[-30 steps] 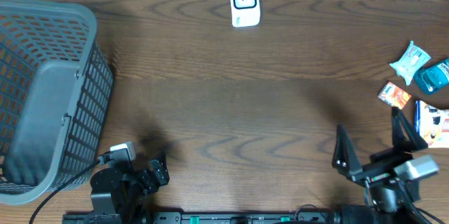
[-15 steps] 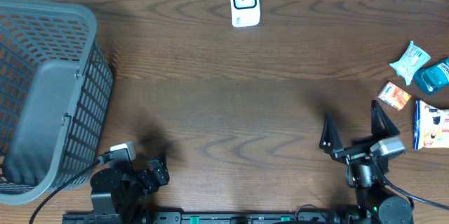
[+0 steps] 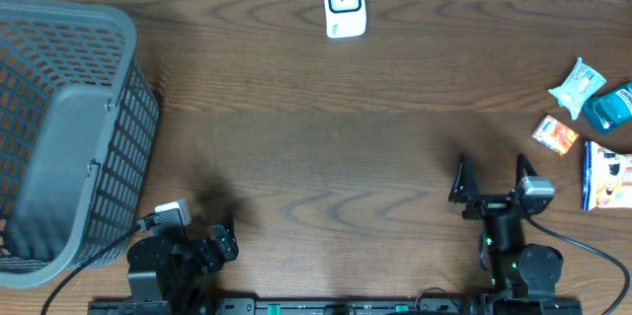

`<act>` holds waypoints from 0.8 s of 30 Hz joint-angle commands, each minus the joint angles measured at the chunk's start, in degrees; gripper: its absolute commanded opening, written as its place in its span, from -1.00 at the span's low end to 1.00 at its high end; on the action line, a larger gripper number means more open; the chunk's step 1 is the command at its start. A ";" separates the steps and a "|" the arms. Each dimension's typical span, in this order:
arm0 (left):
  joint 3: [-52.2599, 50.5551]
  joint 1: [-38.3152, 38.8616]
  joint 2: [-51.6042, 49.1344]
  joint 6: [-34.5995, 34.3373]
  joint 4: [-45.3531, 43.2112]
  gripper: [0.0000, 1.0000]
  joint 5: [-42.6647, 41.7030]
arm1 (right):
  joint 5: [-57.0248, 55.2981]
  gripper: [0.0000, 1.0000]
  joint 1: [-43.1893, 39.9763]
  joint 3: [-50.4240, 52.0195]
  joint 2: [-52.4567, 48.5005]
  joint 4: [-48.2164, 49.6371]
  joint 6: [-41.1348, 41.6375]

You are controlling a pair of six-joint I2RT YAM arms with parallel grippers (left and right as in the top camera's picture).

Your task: Scan the item barcode

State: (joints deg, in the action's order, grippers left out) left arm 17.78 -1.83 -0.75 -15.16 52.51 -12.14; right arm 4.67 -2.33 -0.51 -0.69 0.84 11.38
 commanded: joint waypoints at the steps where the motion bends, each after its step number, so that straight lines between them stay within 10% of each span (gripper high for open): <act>1: -0.20 -0.20 0.15 0.52 0.20 0.96 -0.72 | -2.64 0.98 0.55 0.20 0.39 -5.09 0.57; 24: -0.22 -0.20 0.15 0.52 0.22 0.95 -0.72 | -2.67 0.98 0.02 0.20 0.37 -4.94 0.57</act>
State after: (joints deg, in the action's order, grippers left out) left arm 17.78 -1.83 -0.75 -15.16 52.51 -12.14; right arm 2.74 -2.37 -0.40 -0.69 -3.86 11.53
